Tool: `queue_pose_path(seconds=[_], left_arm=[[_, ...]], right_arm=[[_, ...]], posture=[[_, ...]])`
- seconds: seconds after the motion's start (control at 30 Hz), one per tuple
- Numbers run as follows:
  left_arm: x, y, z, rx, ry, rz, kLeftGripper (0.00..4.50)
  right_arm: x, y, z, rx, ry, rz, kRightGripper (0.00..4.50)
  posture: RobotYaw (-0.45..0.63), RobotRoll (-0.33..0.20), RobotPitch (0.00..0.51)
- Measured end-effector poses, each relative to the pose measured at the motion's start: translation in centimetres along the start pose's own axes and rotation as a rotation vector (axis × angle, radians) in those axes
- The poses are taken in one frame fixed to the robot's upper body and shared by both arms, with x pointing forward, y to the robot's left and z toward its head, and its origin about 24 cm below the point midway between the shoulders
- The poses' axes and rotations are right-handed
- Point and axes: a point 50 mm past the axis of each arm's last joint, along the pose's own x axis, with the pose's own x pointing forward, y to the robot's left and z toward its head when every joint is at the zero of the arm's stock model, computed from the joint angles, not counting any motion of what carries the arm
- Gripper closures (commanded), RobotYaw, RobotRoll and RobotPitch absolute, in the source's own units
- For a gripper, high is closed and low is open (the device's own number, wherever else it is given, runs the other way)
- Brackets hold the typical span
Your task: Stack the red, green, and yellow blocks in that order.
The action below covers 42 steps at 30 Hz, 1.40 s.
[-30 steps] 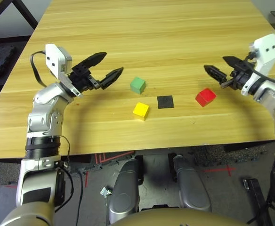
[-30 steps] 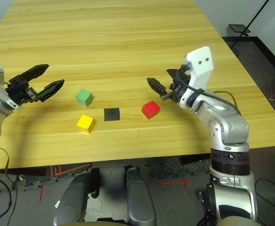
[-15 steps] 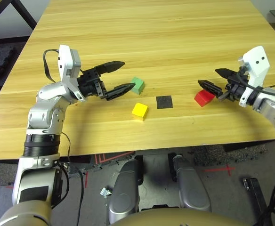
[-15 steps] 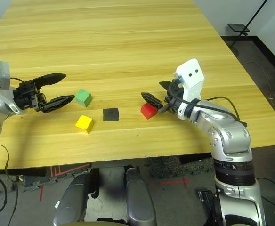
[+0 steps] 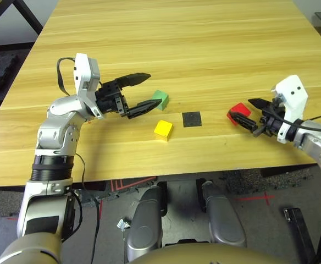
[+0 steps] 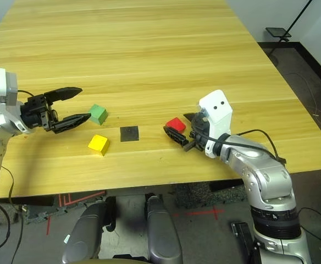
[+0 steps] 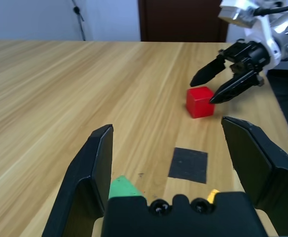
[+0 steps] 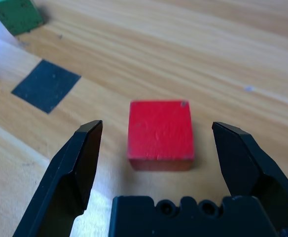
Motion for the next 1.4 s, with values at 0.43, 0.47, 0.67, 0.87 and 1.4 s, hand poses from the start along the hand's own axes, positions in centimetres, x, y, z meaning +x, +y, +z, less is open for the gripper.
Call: queue_pose_path(seconds=[0.43,0.47,0.67,0.87,1.4], left_arm=[[0.5,-0.3,0.6,0.005,-0.01,-0.069,0.04],[0.6,-0.4,0.6,0.008,-0.011,-0.073,0.04],[0.7,-0.4,0.6,0.009,-0.012,-0.078,0.0],[0.9,-0.5,0.6,0.009,-0.019,-0.072,0.0],[1.3,-0.5,0.7,0.012,-0.027,-0.068,0.0]], right_arm=[[-0.1,0.1,-0.7,-0.01,0.011,-0.013,0.0],[-0.1,0.1,-0.8,-0.015,0.011,-0.014,0.0],[0.2,0.3,-1.2,-0.015,0.023,0.001,0.92],[0.5,0.1,-0.9,-0.033,0.01,0.001,2.45],[2.1,-0.5,4.5,-0.315,-0.052,0.361,2.45]], posture=[[0.23,-0.029,0.249],[0.23,-0.027,0.248],[0.23,-0.025,0.249],[0.23,-0.025,0.249],[0.24,-0.016,0.241]])
